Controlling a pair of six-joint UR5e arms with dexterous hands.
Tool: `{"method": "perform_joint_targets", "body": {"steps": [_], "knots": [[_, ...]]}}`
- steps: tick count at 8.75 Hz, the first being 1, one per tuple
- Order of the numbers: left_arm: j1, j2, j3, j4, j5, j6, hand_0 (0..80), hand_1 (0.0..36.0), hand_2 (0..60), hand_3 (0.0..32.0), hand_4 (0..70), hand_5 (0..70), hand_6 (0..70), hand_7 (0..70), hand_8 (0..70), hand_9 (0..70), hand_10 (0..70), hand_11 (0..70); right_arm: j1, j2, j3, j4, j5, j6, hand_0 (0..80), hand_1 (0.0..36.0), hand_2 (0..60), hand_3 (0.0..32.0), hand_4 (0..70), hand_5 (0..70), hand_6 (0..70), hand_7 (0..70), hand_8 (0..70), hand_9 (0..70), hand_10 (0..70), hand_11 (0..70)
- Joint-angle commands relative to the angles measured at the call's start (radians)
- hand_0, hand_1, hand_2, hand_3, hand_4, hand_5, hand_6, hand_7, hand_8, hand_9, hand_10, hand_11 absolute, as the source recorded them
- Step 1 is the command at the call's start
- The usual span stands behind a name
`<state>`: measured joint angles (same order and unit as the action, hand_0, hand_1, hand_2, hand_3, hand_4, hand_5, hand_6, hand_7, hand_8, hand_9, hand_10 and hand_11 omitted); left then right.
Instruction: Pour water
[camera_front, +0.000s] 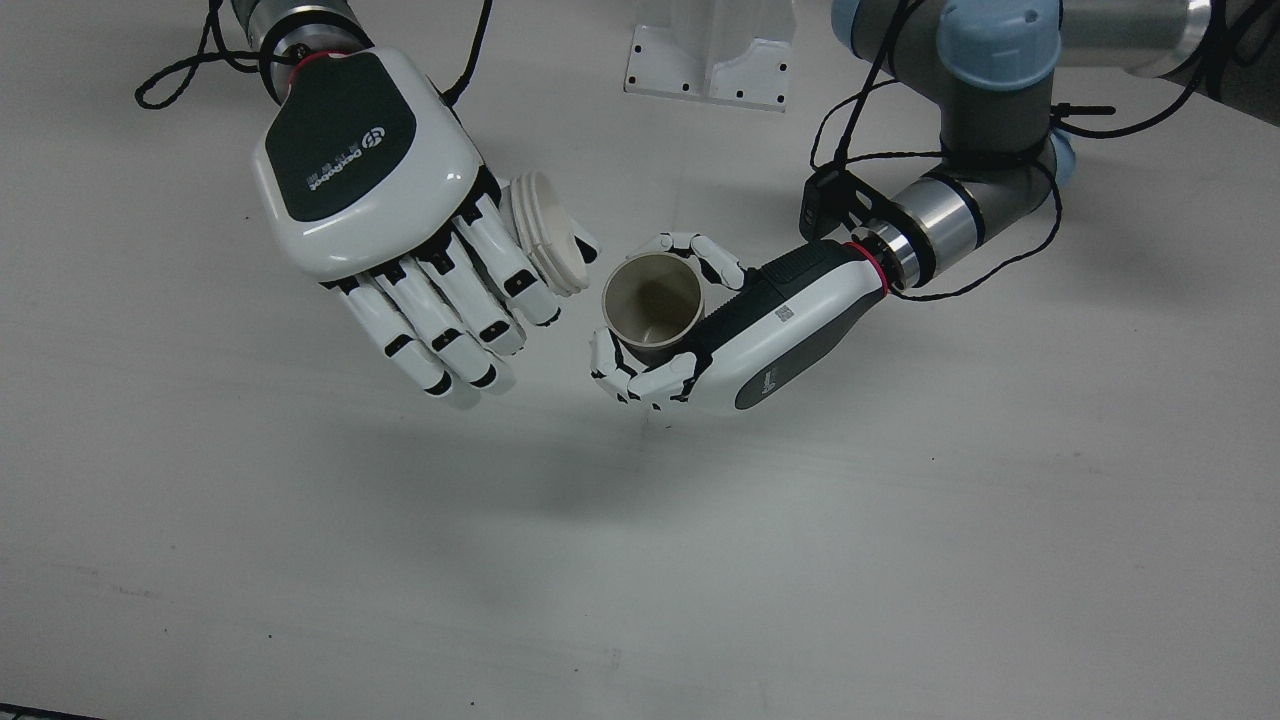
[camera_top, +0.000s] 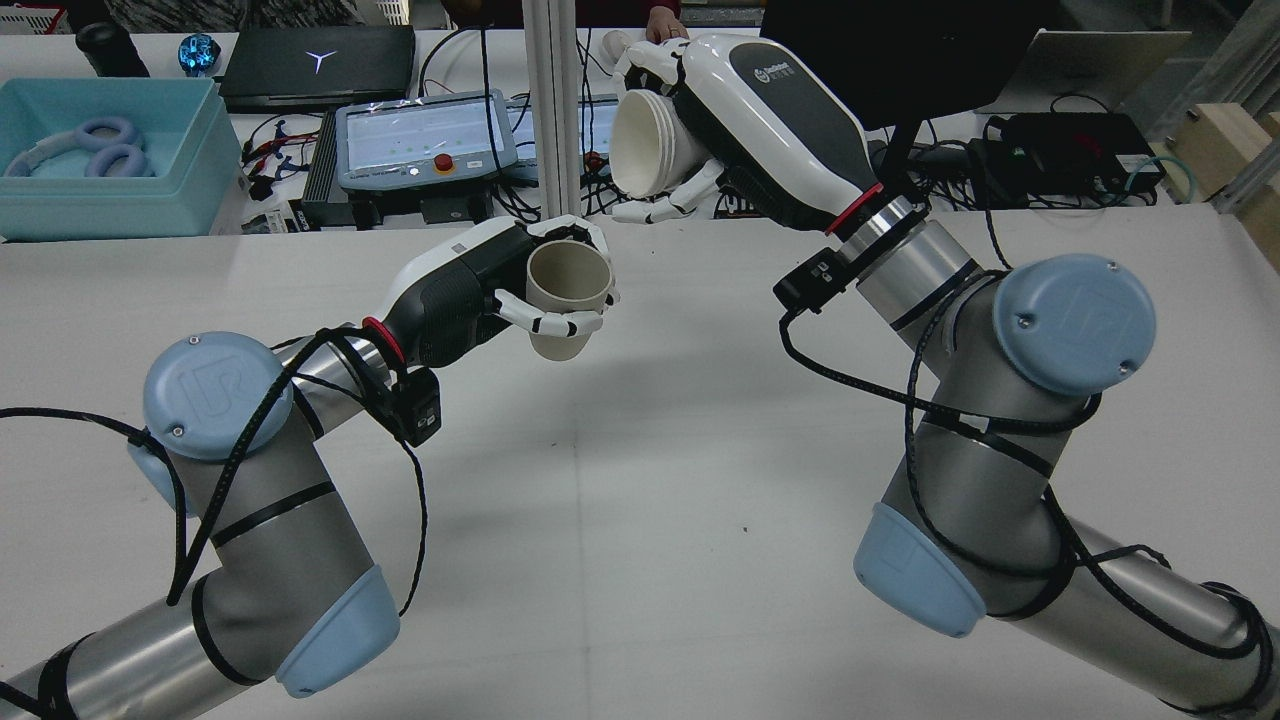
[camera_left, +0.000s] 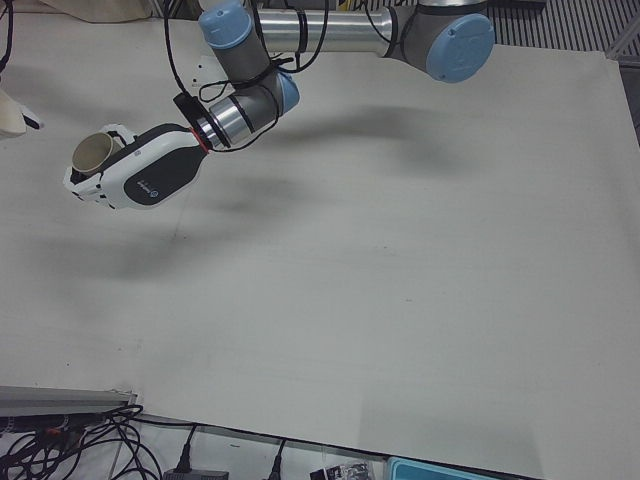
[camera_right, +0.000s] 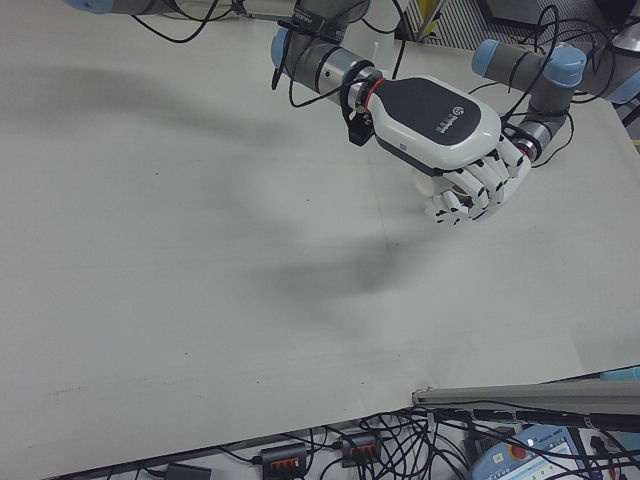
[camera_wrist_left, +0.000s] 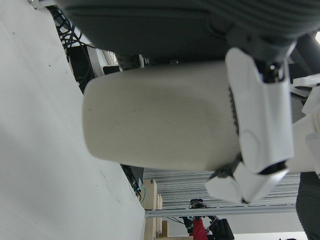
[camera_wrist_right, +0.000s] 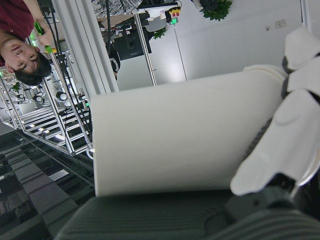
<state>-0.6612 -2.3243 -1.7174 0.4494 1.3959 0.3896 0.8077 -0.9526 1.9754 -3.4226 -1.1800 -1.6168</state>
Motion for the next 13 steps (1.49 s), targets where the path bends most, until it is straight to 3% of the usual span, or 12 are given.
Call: {"method": "perform_joint_targets", "body": {"steps": [1, 3, 5, 6, 7, 8, 11, 13], "knots": [[-0.003, -0.003, -0.007, 0.006, 0.000, -0.003, 53.5, 30.8, 60.0, 0.0, 18.1, 70.0, 30.5, 49.1, 38.1, 36.2, 23.8, 36.2, 0.001, -0.005, -0.009, 0.000, -0.001, 0.000, 47.3, 11.9, 21.8, 0.0, 20.5, 63.1, 48.1, 60.6, 29.7, 42.1, 26.0, 38.7], [-0.005, -0.001, -0.007, 0.011, 0.000, -0.003, 53.5, 30.8, 60.0, 0.0, 18.0, 69.4, 30.3, 49.2, 37.9, 36.1, 23.6, 36.0, 0.002, -0.009, -0.010, 0.000, 0.002, 0.000, 47.2, 11.6, 21.2, 0.0, 19.4, 61.3, 47.2, 59.7, 29.4, 41.7, 26.2, 38.9], [-0.062, 0.013, -0.024, 0.014, 0.003, -0.018, 52.5, 30.1, 60.0, 0.0, 17.3, 66.9, 29.3, 47.7, 37.4, 35.6, 23.5, 35.8, 0.074, -0.030, 0.012, 0.008, 0.035, 0.043, 46.4, 10.6, 20.2, 0.0, 16.8, 52.3, 44.8, 55.0, 27.8, 39.7, 27.3, 40.5], [-0.125, 0.064, -0.030, 0.020, 0.005, -0.071, 51.9, 29.6, 60.0, 0.0, 16.6, 62.5, 27.8, 45.8, 36.4, 34.7, 23.4, 35.7, 0.105, -0.108, 0.028, 0.014, 0.109, 0.164, 46.1, 10.1, 20.2, 0.0, 16.1, 49.8, 44.4, 54.1, 28.0, 39.9, 28.4, 41.9], [-0.174, 0.165, -0.075, 0.008, 0.005, -0.093, 51.9, 29.6, 60.0, 0.0, 16.0, 60.4, 26.7, 44.6, 35.3, 33.8, 23.2, 35.4, 0.131, -0.189, 0.026, 0.017, 0.190, 0.336, 45.9, 9.8, 19.3, 0.0, 14.8, 46.7, 43.2, 52.6, 27.9, 39.7, 28.6, 42.0], [-0.223, 0.263, -0.100, -0.036, 0.006, -0.106, 51.8, 29.5, 60.0, 0.0, 16.3, 61.4, 27.1, 44.9, 35.5, 34.0, 23.5, 35.7, 0.171, -0.231, 0.025, 0.017, 0.203, 0.406, 45.8, 9.7, 18.8, 0.0, 13.8, 44.6, 42.1, 51.3, 27.1, 38.8, 28.0, 41.2], [-0.319, 0.567, -0.085, -0.238, 0.006, -0.175, 51.5, 29.3, 60.0, 0.0, 16.1, 60.4, 27.1, 44.7, 35.8, 34.1, 23.5, 35.7, 0.228, -0.383, 0.023, 0.017, 0.189, 0.541, 45.2, 9.3, 17.4, 0.0, 10.9, 38.9, 38.2, 46.1, 24.2, 34.1, 25.6, 38.0], [-0.371, 0.696, -0.082, -0.329, 0.006, -0.190, 51.2, 28.8, 60.0, 0.0, 16.3, 60.8, 27.6, 45.1, 36.7, 34.5, 23.6, 35.9, 0.229, -0.478, 0.014, 0.017, 0.188, 0.563, 43.3, 8.2, 15.4, 0.0, 6.9, 32.7, 34.8, 41.1, 24.5, 33.7, 28.5, 41.9]]}}
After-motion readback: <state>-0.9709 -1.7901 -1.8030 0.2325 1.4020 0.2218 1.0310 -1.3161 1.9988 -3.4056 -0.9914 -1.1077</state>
